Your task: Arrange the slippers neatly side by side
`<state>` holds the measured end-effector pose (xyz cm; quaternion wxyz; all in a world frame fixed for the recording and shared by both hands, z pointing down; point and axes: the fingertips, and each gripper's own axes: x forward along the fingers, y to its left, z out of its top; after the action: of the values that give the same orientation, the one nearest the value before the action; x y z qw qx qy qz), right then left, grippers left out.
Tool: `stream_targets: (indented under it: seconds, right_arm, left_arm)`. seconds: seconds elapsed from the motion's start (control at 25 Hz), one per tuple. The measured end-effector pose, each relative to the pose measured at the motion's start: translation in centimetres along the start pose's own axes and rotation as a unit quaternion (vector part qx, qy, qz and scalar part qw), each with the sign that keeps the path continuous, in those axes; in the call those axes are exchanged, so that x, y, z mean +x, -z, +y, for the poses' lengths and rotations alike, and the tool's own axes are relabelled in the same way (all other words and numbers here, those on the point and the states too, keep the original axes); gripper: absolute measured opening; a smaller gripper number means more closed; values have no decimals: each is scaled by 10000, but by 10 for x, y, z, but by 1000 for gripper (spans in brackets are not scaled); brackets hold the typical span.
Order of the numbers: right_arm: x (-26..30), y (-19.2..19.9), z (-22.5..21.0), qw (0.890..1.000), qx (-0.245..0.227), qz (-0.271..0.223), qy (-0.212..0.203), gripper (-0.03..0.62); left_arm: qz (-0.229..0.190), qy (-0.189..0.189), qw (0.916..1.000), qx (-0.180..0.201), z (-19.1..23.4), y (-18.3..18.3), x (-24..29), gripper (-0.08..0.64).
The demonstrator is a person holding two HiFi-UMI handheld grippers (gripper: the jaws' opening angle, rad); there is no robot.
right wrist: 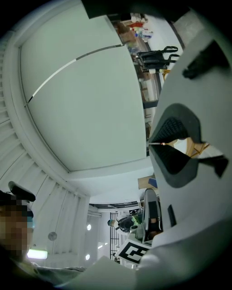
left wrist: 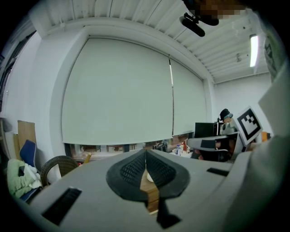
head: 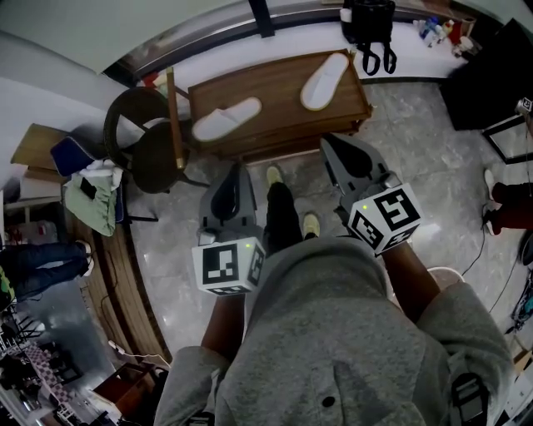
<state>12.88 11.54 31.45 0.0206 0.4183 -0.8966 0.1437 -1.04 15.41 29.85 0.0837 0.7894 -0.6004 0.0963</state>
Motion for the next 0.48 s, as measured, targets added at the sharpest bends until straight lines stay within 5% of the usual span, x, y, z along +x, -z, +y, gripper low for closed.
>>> stream_targets:
  seconds: [0.48]
  right_arm:
    - [28, -4, -10, 9999, -88, 50, 87, 29]
  left_arm:
    - [-11, 125, 9998, -139, 20, -3, 31, 15]
